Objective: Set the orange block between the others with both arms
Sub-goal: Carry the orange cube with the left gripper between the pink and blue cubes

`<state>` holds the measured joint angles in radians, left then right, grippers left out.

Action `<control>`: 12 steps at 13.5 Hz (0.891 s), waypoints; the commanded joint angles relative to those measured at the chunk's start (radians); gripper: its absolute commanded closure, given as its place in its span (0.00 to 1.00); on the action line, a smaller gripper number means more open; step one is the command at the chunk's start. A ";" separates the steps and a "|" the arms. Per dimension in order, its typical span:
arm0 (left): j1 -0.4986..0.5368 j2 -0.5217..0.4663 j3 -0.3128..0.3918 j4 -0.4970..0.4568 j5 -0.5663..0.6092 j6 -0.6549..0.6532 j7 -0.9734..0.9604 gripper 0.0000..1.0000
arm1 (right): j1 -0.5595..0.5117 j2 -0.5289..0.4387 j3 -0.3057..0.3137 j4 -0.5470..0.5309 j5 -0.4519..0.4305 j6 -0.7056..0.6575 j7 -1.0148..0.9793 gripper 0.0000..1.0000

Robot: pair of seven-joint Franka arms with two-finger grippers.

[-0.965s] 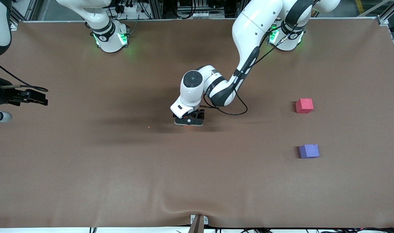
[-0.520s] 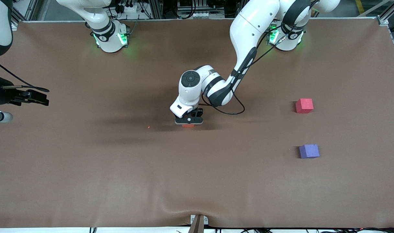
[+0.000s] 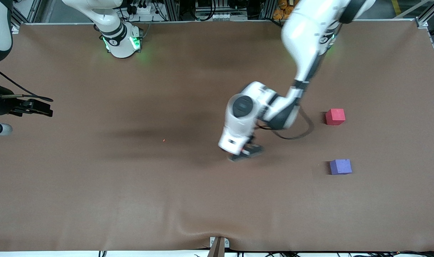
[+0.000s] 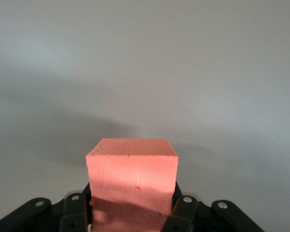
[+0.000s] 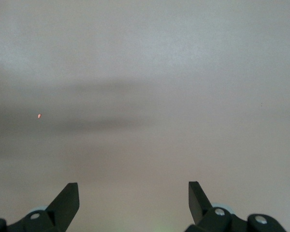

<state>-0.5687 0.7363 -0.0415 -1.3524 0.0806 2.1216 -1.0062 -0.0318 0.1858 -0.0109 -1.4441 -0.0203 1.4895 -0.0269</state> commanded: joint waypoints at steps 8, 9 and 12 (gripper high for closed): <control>0.443 -0.314 -0.023 -0.373 0.028 -0.094 0.588 1.00 | -0.010 -0.011 0.006 0.014 -0.003 -0.003 0.013 0.00; 0.487 -0.334 -0.027 -0.404 0.027 -0.088 0.674 1.00 | -0.010 -0.012 0.006 0.014 -0.004 -0.003 0.013 0.00; 0.576 -0.356 -0.032 -0.471 0.016 -0.063 0.867 1.00 | -0.007 -0.012 0.006 0.014 -0.004 -0.003 0.013 0.00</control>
<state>-0.0515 0.4313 -0.0506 -1.7366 0.0872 2.0179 -0.2400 -0.0322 0.1857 -0.0114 -1.4305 -0.0202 1.4905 -0.0268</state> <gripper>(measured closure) 0.467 0.000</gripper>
